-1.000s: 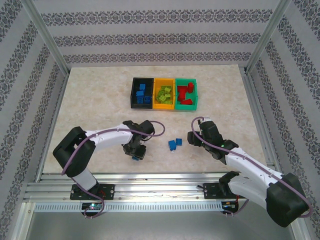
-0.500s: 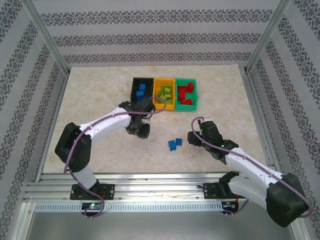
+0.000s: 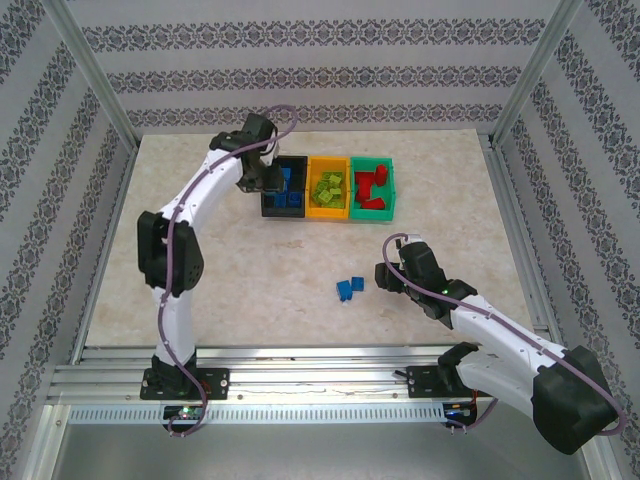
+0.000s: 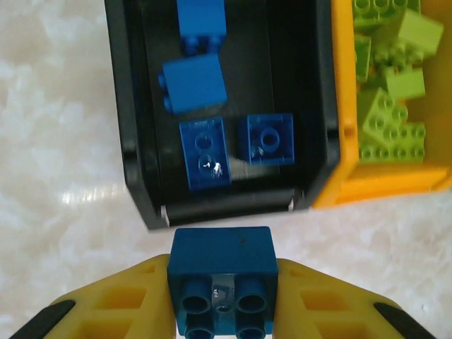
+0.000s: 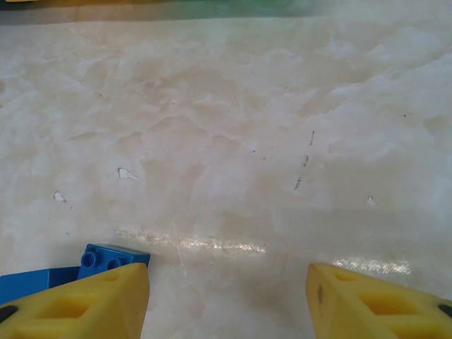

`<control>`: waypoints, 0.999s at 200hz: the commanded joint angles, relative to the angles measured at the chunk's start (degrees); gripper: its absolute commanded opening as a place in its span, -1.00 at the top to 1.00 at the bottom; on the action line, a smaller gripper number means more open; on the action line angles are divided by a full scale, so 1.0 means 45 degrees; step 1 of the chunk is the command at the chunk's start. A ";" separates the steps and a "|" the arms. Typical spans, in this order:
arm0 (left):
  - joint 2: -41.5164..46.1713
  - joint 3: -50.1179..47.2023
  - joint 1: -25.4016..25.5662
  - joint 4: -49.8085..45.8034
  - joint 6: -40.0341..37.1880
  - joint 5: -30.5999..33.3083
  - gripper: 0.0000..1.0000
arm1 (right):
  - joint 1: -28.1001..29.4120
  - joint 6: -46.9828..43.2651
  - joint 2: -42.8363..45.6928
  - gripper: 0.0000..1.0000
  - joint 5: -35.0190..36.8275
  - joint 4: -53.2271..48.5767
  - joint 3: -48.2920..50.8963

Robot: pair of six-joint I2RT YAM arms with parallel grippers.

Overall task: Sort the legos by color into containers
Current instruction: Place the lego in the container.

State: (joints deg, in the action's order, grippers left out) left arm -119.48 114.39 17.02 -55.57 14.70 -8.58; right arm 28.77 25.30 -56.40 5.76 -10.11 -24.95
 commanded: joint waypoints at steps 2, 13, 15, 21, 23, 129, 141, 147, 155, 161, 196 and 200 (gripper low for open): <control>-0.1495 0.2026 -0.0168 -0.0988 -0.0278 -0.0793 0.34 | 0.0189 -0.0188 -0.0105 -0.22 0.0011 0.0212 0.0036; -0.2260 0.3104 -0.0201 -0.1143 -0.0242 -0.0919 0.33 | 0.0188 -0.0210 -0.0204 -0.22 -0.0048 0.0205 -0.0013; -0.2400 0.3357 -0.0206 -0.1165 -0.0225 -0.0939 0.33 | 0.0188 -0.0211 -0.0216 -0.22 -0.0049 0.0198 -0.0020; -0.2836 0.4021 -0.0207 -0.1251 -0.0156 -0.0947 0.33 | 0.0187 -0.0212 -0.0245 -0.22 -0.0050 0.0188 -0.0032; -0.2963 0.4235 -0.0207 -0.1275 -0.0131 -0.0946 0.32 | 0.0188 -0.0212 -0.0251 -0.22 -0.0059 0.0184 -0.0054; -0.3082 0.4987 -0.0361 -0.0502 0.0362 -0.1587 -0.23 | 0.0188 -0.0193 -0.0259 -0.22 -0.0067 0.0180 -0.0046; -0.2054 0.3376 -0.0354 0.0265 0.0346 -0.1742 -0.23 | 0.0188 -0.0196 -0.0279 -0.22 -0.0084 0.0178 -0.0056; -0.1468 0.2416 -0.0349 0.0783 0.0378 -0.1894 -0.23 | 0.0188 -0.0207 -0.0293 -0.22 -0.0104 0.0180 -0.0053; -0.0636 0.1125 -0.0344 0.1483 0.0433 -0.2073 -0.23 | 0.0188 -0.0195 -0.0325 -0.22 -0.0135 0.0192 -0.0080; -0.0044 0.0179 -0.0344 0.1982 0.0509 -0.2192 -0.23 | 0.0185 -0.0193 -0.0354 -0.22 -0.0201 0.0173 -0.0090; 0.2736 -0.4110 -0.0361 0.3689 0.0681 -0.3003 -0.23 | 0.0294 -0.0300 -0.0566 -0.22 -0.0391 0.0215 -0.0200; 0.3029 -0.4499 -0.0363 0.3742 0.0661 -0.3092 -0.23 | 0.0304 -0.0285 -0.0553 -0.22 -0.0387 0.0215 -0.0216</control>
State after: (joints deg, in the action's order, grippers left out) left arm -112.77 102.30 15.99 -46.50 17.02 -18.61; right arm 29.08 25.08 -58.50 4.84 -9.93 -24.97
